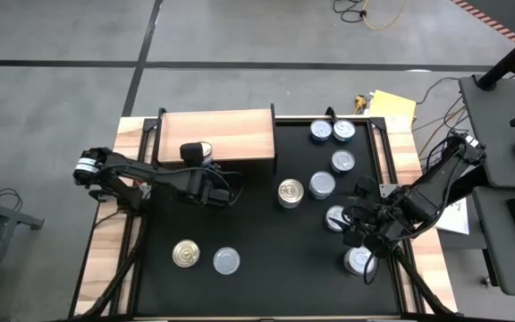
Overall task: Stack canned seafood by type on shelf
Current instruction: Put the blue/pink tuna can on the shelf
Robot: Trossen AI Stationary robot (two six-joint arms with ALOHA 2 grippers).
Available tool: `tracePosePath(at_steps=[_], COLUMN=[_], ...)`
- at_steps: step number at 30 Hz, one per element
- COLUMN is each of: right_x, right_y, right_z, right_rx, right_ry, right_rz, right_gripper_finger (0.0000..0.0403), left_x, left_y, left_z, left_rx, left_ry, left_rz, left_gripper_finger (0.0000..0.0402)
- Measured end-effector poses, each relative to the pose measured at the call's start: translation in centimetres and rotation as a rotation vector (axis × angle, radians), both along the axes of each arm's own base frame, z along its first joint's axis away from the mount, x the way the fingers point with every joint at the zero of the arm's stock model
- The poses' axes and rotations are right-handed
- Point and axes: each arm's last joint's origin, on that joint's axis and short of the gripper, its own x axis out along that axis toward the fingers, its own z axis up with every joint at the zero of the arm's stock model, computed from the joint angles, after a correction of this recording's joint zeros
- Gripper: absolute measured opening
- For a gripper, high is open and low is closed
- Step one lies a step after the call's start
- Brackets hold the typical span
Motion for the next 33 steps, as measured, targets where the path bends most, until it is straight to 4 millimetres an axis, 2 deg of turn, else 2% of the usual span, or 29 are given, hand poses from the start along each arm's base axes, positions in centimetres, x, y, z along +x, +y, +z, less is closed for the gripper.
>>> tracePosePath(at_steps=[7, 17, 33], right_x=[0.0, 0.0, 0.0], right_y=[0.0, 0.0, 0.0], right_z=[0.0, 0.0, 0.0], right_rx=[-0.004, -0.006, -0.001], right_ry=[-0.006, -0.006, -0.002], right_rz=[-0.003, -0.002, 0.001], right_gripper_finger=[0.0354, 0.0354, 0.0354], left_x=[0.1, 0.2, 0.7], left_y=[0.4, 2.1, 2.1], left_z=[0.0, -0.1, -0.1], left_rx=[0.03, 0.0, -0.022], left_ry=[-0.007, 0.006, -0.012], left_rz=[0.004, 0.063, 0.03], left_gripper_finger=[0.0183, 0.0188, 0.0193])
